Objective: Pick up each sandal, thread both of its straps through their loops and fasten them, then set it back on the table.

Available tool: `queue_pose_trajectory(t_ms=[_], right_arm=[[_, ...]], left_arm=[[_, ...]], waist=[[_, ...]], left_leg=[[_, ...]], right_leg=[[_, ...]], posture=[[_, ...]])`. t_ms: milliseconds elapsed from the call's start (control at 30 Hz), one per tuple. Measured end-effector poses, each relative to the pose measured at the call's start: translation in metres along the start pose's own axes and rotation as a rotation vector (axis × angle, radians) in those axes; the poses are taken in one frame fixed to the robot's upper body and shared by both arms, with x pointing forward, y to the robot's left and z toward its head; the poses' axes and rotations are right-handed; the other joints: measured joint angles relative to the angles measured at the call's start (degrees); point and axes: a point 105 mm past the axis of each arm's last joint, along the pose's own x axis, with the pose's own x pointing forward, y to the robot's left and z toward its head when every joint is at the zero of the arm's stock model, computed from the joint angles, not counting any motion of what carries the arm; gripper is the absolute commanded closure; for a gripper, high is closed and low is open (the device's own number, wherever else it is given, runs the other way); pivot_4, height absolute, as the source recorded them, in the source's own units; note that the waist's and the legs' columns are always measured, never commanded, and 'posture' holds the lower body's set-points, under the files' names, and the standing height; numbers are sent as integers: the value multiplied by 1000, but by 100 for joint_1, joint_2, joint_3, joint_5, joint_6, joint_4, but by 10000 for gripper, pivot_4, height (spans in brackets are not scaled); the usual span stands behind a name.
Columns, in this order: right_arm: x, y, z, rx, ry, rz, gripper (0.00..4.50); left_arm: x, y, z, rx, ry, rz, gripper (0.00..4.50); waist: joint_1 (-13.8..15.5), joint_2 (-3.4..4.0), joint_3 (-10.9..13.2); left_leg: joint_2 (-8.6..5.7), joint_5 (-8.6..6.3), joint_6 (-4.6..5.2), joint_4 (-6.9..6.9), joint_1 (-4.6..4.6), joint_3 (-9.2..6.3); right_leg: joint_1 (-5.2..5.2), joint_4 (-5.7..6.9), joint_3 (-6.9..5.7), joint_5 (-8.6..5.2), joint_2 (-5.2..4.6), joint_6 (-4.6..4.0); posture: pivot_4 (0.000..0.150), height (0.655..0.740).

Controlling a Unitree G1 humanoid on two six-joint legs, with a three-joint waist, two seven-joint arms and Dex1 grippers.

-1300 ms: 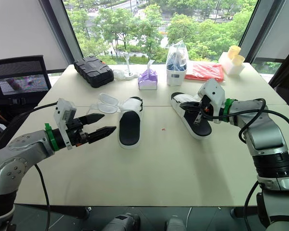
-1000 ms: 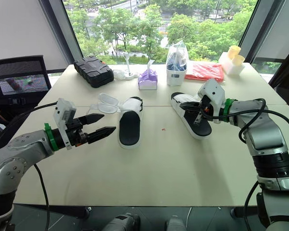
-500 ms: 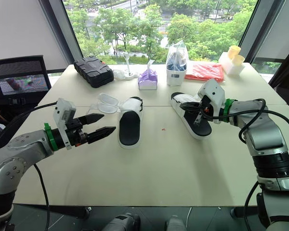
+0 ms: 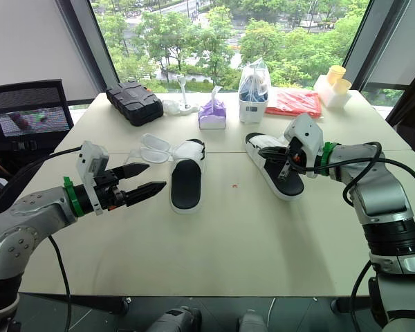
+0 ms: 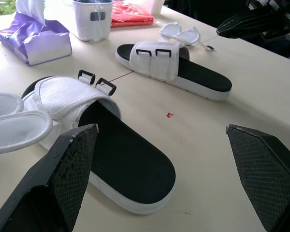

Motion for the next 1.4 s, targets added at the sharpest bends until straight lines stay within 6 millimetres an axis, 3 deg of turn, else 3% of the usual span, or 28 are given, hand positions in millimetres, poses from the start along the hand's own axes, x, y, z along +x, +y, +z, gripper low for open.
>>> queue_pose_trajectory(t_ms=[267,300,367,567,600,867,967,1200,1400], right_arm=[[-1,-1,-4,-9,8,-19,45000],[-1,-2,-4,-8,7,-21,39533],[-1,-2,-4,-13,5,-23,32800],[-4,-14,-6,-75,29,-109,3399],[-5,-16,-7,-85,37,-125,962],[-14,-30,-21,-194,128,-183,962],[-13,-37,-37,-257,196,-192,962],[4,-64,-56,-407,281,-234,962],[24,-67,-83,-450,343,-228,962]], left_arm=[[1,0,2,3,-10,0,695],[1,0,2,3,-10,0,0],[1,0,2,2,-12,0,0],[5,-1,1,-1,-8,-21,0],[5,0,1,-2,-7,-21,0],[11,1,3,8,-27,-31,0],[14,0,-1,3,-11,-47,0],[17,2,1,11,-10,-59,0],[16,2,0,12,-8,-53,0]], waist=[[0,0,0],[-1,0,0],[-1,0,0],[7,0,0],[6,0,0],[-4,0,0],[-10,0,0],[-80,0,0],[-153,0,0]], left_leg=[[0,0,-1,0,0,0],[0,0,0,0,0,0],[0,0,0,0,0,0],[-1,1,-1,1,0,0],[-1,1,-1,1,0,0],[0,1,-2,1,0,1],[0,1,-2,3,0,3],[0,4,-6,0,2,6],[0,6,-9,0,2,6]], right_leg=[[0,0,0,0,0,0],[0,0,0,0,0,0],[0,0,0,0,0,0],[1,1,0,0,0,0],[1,0,0,0,0,0],[0,1,0,0,1,0],[0,2,0,0,2,0],[-2,4,1,0,4,0],[-3,5,2,0,5,0]], posture=[[1500,7400],[1500,7400],[1500,7400],[1500,7400],[1500,7400],[1500,7400],[1500,7400],[1500,7400],[1500,7400]])
